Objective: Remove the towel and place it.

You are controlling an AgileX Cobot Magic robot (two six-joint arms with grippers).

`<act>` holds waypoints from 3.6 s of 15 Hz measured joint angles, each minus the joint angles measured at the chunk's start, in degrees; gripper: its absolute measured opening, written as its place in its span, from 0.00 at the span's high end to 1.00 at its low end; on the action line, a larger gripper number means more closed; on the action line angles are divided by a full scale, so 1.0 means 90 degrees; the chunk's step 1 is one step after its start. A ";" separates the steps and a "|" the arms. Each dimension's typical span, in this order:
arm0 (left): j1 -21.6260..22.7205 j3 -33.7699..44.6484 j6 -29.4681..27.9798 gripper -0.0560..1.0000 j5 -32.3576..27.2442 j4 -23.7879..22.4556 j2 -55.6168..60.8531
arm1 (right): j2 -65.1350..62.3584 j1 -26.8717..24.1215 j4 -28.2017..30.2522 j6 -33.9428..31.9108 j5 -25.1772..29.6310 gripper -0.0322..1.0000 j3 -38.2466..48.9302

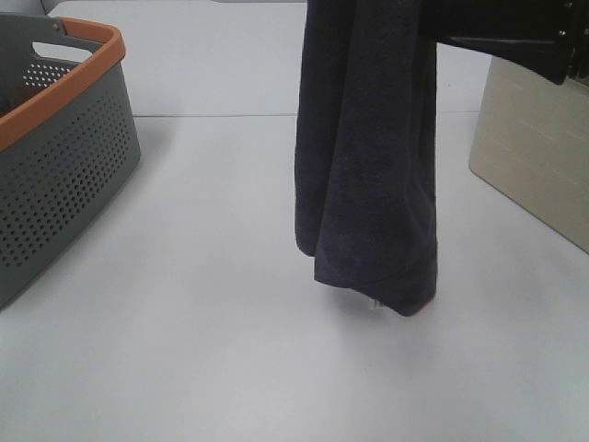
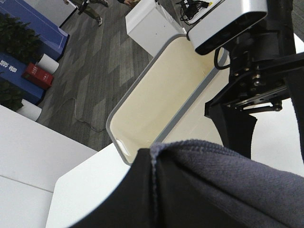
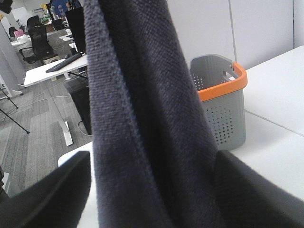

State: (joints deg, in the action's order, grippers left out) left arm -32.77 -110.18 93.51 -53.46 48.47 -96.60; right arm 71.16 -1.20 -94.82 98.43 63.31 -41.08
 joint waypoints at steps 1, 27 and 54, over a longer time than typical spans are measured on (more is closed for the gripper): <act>-0.0051 0.0000 0.0019 0.95 0.0051 0.0000 -0.0045 | 0.0076 0.0000 0.0000 0.0006 0.0006 0.35 0.0000; -0.0070 0.0000 0.0076 0.95 0.0255 -0.0089 -0.0089 | -0.0974 0.1140 0.2139 -0.2235 -0.0929 0.40 -0.0019; -0.0070 0.0000 0.0070 0.95 0.0236 -0.0248 -0.0153 | 0.2094 0.2024 0.0847 0.0115 -0.1522 0.40 -0.0019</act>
State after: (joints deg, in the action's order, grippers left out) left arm -33.40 -110.18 94.14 -51.34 46.24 -97.98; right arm 90.01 17.02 -87.20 99.47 49.62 -41.25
